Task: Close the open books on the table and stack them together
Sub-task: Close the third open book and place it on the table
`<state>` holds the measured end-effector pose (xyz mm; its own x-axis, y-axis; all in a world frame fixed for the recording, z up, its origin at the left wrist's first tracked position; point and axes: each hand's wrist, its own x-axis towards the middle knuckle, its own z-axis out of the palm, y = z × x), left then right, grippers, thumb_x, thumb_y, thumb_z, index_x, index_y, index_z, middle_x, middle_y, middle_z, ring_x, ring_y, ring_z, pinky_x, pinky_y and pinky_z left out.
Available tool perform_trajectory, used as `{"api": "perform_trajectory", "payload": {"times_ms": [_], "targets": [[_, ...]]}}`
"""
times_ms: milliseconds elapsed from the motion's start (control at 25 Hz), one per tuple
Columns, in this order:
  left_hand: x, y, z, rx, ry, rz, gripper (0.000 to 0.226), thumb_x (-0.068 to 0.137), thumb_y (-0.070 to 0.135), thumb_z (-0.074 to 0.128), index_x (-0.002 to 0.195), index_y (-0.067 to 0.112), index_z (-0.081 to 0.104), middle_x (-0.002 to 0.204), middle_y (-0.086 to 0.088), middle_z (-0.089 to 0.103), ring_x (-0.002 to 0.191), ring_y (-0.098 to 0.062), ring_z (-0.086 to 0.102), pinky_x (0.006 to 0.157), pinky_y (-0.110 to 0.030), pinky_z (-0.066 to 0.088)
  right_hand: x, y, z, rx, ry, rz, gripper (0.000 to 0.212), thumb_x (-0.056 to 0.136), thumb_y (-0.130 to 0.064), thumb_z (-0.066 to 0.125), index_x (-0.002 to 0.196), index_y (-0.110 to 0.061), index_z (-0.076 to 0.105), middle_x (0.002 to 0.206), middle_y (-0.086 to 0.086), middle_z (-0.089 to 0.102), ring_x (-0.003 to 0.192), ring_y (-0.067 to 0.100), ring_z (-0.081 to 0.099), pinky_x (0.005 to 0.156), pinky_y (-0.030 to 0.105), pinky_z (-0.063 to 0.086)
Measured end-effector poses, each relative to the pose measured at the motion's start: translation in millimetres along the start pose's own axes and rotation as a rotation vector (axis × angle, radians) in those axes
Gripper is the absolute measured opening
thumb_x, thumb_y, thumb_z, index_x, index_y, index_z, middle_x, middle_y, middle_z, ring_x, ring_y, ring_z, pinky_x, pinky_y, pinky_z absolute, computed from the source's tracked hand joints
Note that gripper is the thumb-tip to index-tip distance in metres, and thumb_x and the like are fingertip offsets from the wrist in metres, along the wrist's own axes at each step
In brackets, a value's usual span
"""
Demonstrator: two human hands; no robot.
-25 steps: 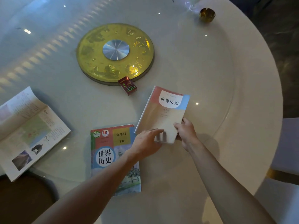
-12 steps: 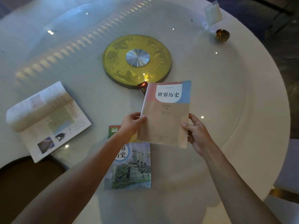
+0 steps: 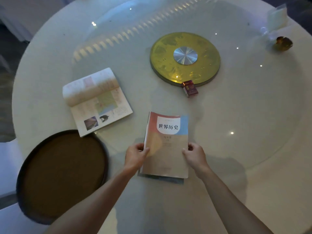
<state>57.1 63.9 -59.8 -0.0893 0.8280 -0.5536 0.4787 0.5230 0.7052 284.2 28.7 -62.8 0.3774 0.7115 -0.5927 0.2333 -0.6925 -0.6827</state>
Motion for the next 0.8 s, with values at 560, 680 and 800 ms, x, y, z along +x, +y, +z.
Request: {"api": "perform_trajectory", "payload": {"times_ms": [560, 680, 800], "targets": [[0, -29, 1, 0.244, -0.011, 0.068, 0.04, 0.095, 0.029, 0.059, 0.134, 0.021, 0.065, 0.118, -0.006, 0.064, 0.1, -0.022, 0.066, 0.091, -0.039, 0.054, -16, 30, 16, -0.383, 0.161, 0.002, 0.028, 0.097, -0.031, 0.06, 0.111, -0.008, 0.065, 0.105, 0.009, 0.067, 0.102, 0.032, 0.065, 0.081, 0.037, 0.048], [1, -29, 1, 0.132, -0.046, 0.048, 0.032, 0.094, 0.023, 0.058, 0.122, 0.024, 0.074, 0.109, 0.004, 0.076, 0.095, -0.015, 0.07, 0.084, -0.035, 0.057, -12, 25, 18, -0.314, 0.144, -0.005, 0.024, 0.097, -0.026, 0.057, 0.089, -0.006, 0.067, 0.09, 0.008, 0.07, 0.083, 0.03, 0.064, 0.068, 0.036, 0.046], [4, -27, -1, -0.014, -0.082, -0.002, 0.028, 0.094, 0.017, 0.057, 0.11, 0.021, 0.079, 0.1, 0.005, 0.079, 0.092, -0.013, 0.071, 0.077, -0.027, 0.054, -7, 22, 21, -0.316, 0.151, 0.047, 0.024, 0.093, -0.02, 0.057, 0.077, -0.004, 0.062, 0.074, 0.008, 0.065, 0.068, 0.028, 0.056, 0.055, 0.033, 0.037]]}}
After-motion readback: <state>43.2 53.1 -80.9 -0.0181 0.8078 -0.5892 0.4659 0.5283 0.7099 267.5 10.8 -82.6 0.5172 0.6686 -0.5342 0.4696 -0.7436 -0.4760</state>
